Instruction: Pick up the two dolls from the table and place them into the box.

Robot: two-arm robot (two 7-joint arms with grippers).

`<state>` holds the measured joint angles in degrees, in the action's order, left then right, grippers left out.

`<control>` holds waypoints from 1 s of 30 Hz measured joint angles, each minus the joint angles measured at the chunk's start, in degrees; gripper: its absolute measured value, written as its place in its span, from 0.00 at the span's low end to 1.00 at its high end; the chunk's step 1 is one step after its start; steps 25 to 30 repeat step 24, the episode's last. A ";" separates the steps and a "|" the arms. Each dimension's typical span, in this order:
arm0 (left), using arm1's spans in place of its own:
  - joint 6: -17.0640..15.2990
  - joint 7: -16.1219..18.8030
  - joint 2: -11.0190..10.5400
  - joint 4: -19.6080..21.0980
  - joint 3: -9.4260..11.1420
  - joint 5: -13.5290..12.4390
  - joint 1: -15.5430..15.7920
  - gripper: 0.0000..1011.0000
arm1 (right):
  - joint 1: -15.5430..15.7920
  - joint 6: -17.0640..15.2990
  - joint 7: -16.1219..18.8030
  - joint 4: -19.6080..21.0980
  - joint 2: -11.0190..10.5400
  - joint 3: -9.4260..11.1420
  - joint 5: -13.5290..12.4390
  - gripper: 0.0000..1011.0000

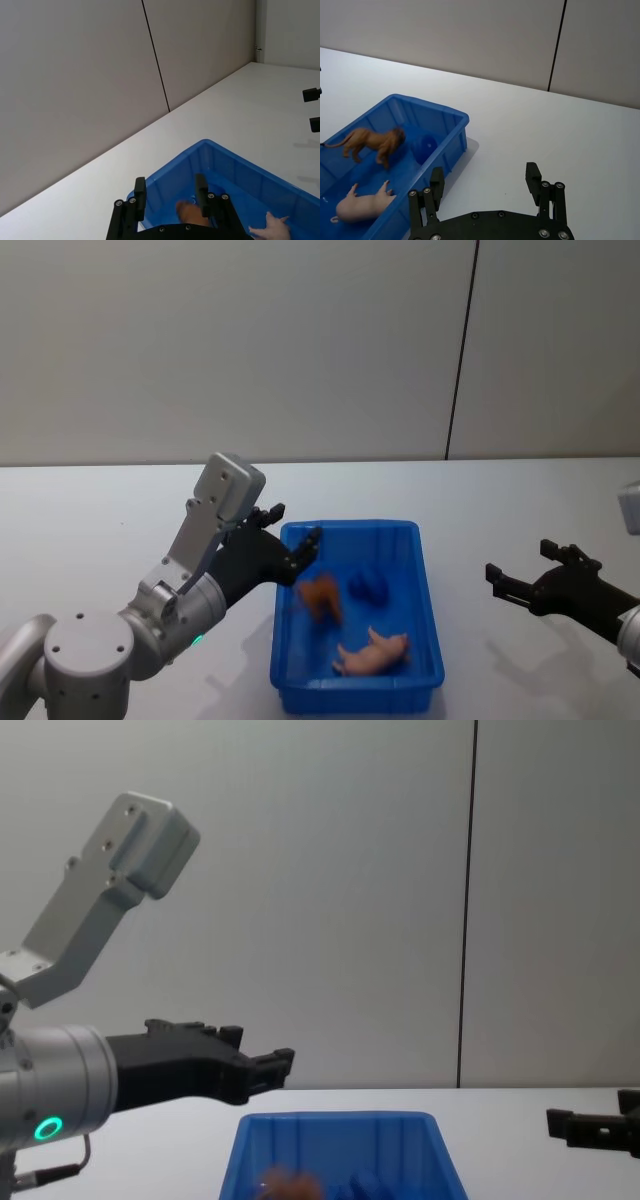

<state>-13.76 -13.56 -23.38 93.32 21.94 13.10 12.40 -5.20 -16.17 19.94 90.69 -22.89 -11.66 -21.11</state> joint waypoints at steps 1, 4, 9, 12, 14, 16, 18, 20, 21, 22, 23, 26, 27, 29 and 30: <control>0.07 -0.11 0.10 -0.06 0.04 -0.07 0.09 0.59 | 0.00 0.00 0.00 0.00 0.00 0.00 0.00 0.99; 0.29 -0.38 0.45 -0.25 0.16 -0.26 0.40 0.69 | 0.00 0.00 0.00 0.00 0.00 0.00 0.00 0.99; 0.84 -0.54 0.95 -0.52 0.25 -0.47 0.77 0.82 | 0.00 0.00 0.00 0.00 0.00 0.00 0.00 0.99; 1.26 -0.45 1.06 -0.54 0.25 -0.51 0.85 0.90 | 0.00 0.00 0.00 0.00 0.00 0.00 0.00 0.99; 1.44 -0.37 1.10 -0.54 0.23 -0.52 0.87 0.96 | 0.00 0.00 0.00 0.00 0.00 0.00 0.00 0.99; 1.67 -0.22 1.15 -0.54 0.20 -0.53 0.89 0.99 | 0.00 0.00 0.00 0.00 0.00 0.00 0.00 0.99; 1.81 -0.15 1.17 -0.54 0.17 -0.53 0.91 0.99 | 0.00 0.00 0.00 0.00 0.00 0.00 0.00 0.99; 1.97 -0.04 1.21 -0.54 0.14 -0.53 0.92 0.99 | 0.00 0.00 0.00 0.00 0.00 0.00 0.00 0.99; 2.02 -0.01 1.22 -0.54 0.13 -0.53 0.92 0.99 | 0.00 0.00 0.00 0.00 0.00 0.00 0.00 0.99; 2.06 0.02 1.23 -0.54 0.12 -0.53 0.93 0.99 | 0.00 0.00 0.00 0.00 0.00 0.00 0.00 0.99; 2.14 0.07 1.25 -0.54 0.10 -0.53 0.93 0.99 | 0.00 0.00 0.00 0.00 0.00 0.00 0.00 0.99; 2.22 0.12 1.27 -0.54 0.10 -0.53 0.94 0.99 | 0.00 0.00 0.00 0.00 0.00 0.00 0.00 0.99; 2.22 0.12 1.27 -0.54 0.10 -0.53 0.94 0.99 | 0.00 0.00 0.00 0.00 0.00 0.00 0.00 0.99; 2.22 0.12 1.27 -0.54 0.10 -0.53 0.94 0.99 | 0.00 0.00 0.00 0.00 0.00 0.00 0.00 0.99; 2.22 0.12 1.27 -0.54 0.10 -0.53 0.94 0.99 | 0.00 0.00 0.00 0.00 0.00 0.00 0.00 0.99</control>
